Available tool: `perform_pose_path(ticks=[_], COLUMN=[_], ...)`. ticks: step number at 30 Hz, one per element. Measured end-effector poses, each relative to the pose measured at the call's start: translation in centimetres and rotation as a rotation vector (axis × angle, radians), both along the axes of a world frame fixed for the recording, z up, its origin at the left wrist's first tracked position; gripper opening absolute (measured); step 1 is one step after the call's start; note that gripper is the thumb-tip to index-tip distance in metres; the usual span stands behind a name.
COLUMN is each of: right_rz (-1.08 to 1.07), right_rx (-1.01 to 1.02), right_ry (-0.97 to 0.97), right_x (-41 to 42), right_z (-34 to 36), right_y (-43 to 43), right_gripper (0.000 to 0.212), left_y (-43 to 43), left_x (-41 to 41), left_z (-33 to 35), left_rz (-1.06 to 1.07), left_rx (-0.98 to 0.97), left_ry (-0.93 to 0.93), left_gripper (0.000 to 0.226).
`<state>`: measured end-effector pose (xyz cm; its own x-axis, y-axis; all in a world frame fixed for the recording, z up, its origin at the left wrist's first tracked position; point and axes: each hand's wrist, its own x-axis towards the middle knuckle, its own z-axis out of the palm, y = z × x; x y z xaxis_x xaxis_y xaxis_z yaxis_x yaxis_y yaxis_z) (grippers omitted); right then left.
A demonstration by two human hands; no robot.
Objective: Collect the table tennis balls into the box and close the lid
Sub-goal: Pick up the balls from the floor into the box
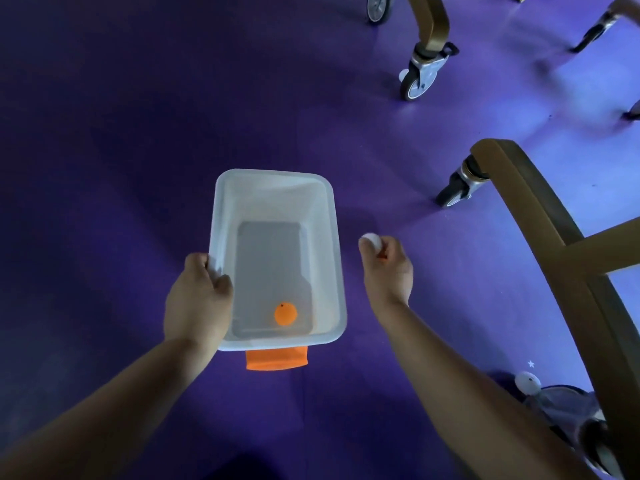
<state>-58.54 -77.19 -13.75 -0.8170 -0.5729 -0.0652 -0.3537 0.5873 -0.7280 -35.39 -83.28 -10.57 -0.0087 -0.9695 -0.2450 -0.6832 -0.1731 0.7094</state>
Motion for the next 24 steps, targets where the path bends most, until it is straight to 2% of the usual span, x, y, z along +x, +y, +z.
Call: perform_pose_path(ticks=[2, 3, 6, 9, 12, 16, 18, 20, 24], right_rz=[0.092, 0.165, 0.358, 0.454, 0.372, 0.098, 0.001, -0.02, 0.059], right_rx=[-0.257, -0.314, -0.295, -0.211, -0.251, -0.278, -0.153, 0.078, 0.812], right_ry=[0.016, 0.021, 0.087, 0.227, 0.342, 0.407, 0.441, 0.509, 0.505], right_x=[2.9, 4.2, 6.9, 7.3, 5.7, 1.6, -0.9, -3.5, -9.0], right_z=[2.5, 3.4, 4.6, 4.8, 5.0, 3.9, 2.3, 0.6, -1.2], right_y=[-0.1, 0.0, 0.1, 1.0, 3.9, 9.9, 13.3, 16.3, 20.4], right_gripper=[0.021, 0.022, 0.037, 0.051, 0.043, 0.024, 0.027, 0.034, 0.024], left_y=[0.0, 0.0, 0.7, 2.1, 3.7, 5.4, 6.1, 6.9, 7.8], left_x=[0.0, -0.2, -1.2, -2.6, -3.8, -5.1, -5.7, -6.2, -6.8], left_z=[0.2, 0.4, 1.3, 2.4, 3.1, 2.9, 2.9, 3.0, 2.7], left_rz=[0.027, 0.038, -0.005, -0.089, -0.15, -0.228, -0.253, -0.285, -0.313], left_rx=[0.026, 0.036, 0.023, -0.022, -0.037, -0.055, -0.035, -0.016, 0.012], left_ry=[0.036, 0.061, 0.123, 0.188, 0.214, 0.159, 0.151, 0.163, 0.197], left_gripper=[0.02, 0.021, 0.023, 0.022, 0.02, 0.026, 0.029, 0.03, 0.026])
